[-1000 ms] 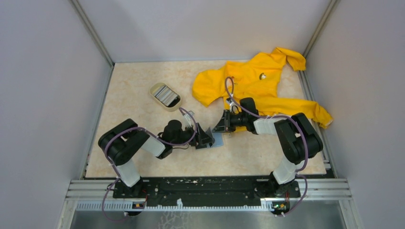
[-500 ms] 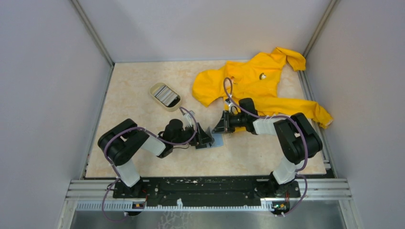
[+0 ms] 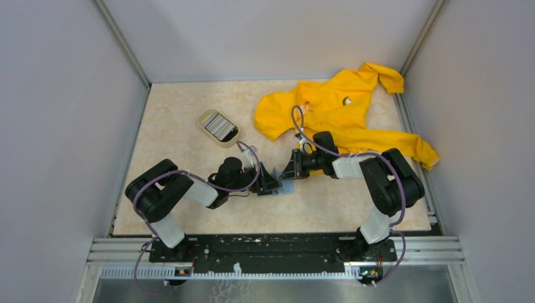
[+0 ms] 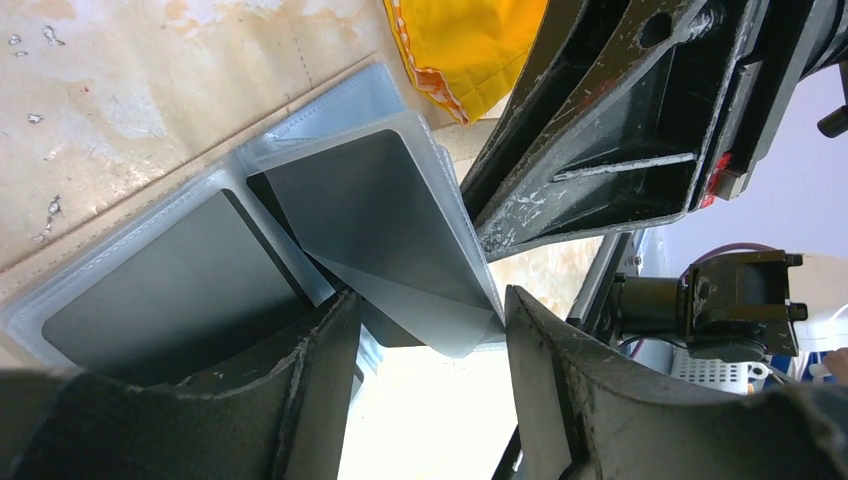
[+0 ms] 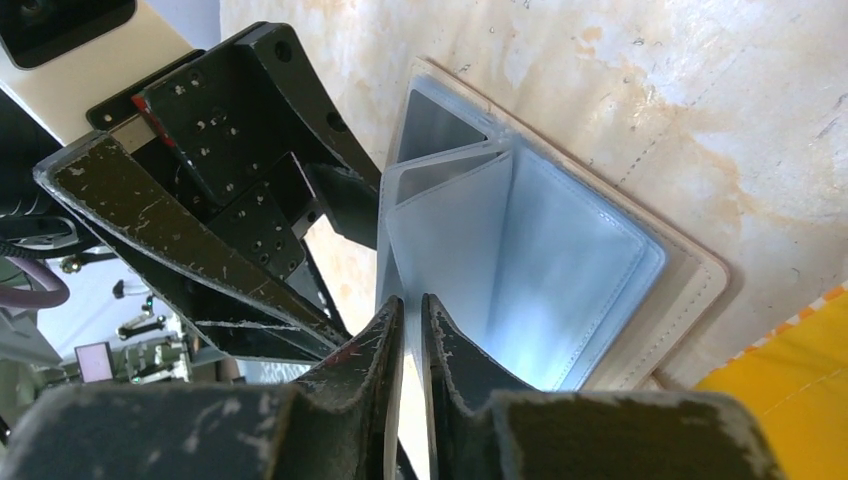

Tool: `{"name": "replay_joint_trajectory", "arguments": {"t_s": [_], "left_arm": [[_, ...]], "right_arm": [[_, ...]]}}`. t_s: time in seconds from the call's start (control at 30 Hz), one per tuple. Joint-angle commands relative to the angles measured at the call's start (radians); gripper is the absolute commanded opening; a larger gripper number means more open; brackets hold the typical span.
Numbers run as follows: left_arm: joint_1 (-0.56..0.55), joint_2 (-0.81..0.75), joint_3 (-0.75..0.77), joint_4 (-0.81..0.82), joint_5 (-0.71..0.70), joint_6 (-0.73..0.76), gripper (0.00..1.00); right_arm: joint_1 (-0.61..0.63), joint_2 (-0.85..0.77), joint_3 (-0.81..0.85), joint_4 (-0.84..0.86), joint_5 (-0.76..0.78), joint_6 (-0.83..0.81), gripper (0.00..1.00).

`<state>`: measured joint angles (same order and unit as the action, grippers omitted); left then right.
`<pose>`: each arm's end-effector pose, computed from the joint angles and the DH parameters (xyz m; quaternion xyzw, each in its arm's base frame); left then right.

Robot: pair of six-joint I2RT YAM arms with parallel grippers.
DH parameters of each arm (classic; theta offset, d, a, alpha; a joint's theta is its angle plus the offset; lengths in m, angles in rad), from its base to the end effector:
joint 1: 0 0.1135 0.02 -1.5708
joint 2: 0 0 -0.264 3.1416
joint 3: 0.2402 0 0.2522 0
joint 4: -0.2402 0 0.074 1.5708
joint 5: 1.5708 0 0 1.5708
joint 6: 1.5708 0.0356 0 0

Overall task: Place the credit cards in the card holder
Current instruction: Turn over the card slot in the card holder.

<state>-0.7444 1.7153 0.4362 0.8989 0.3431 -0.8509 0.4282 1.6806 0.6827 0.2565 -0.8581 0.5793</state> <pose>0.2021 -0.2024 0.1175 0.0522 0.8198 -0.4942 0.2847 0.2653 0.1507 0.1369 -0.1043 0.8426 0.5103 0.1371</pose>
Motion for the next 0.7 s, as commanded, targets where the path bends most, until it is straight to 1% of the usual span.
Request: {"name": "replay_joint_trajectory", "arguments": {"t_s": [0.0,0.1,0.17,0.37,0.53,0.6,0.67], "left_arm": [[-0.001,-0.011,-0.015,-0.056,-0.039,0.034,0.59],[-0.002,-0.018,-0.023,-0.054,-0.039,0.034,0.58],[-0.001,-0.025,-0.029,-0.054,-0.044,0.034,0.58],[-0.001,-0.041,-0.045,-0.055,-0.052,0.038,0.58],[0.000,-0.056,-0.059,-0.055,-0.058,0.039,0.58],[0.000,-0.063,-0.063,-0.054,-0.060,0.040,0.58],[0.000,-0.069,-0.065,-0.057,-0.059,0.041,0.59]], "right_arm": [[0.006,-0.011,0.042,-0.009,0.002,-0.047,0.16],[0.003,-0.030,0.055,-0.036,0.021,-0.082,0.27],[-0.005,-0.047,0.061,-0.046,0.035,-0.102,0.31],[-0.016,-0.101,0.069,-0.092,0.116,-0.208,0.33],[-0.015,-0.155,0.098,-0.171,0.221,-0.340,0.34],[-0.014,-0.179,0.086,-0.165,0.231,-0.370,0.34],[-0.009,-0.187,0.076,-0.158,0.194,-0.399,0.34]]}}
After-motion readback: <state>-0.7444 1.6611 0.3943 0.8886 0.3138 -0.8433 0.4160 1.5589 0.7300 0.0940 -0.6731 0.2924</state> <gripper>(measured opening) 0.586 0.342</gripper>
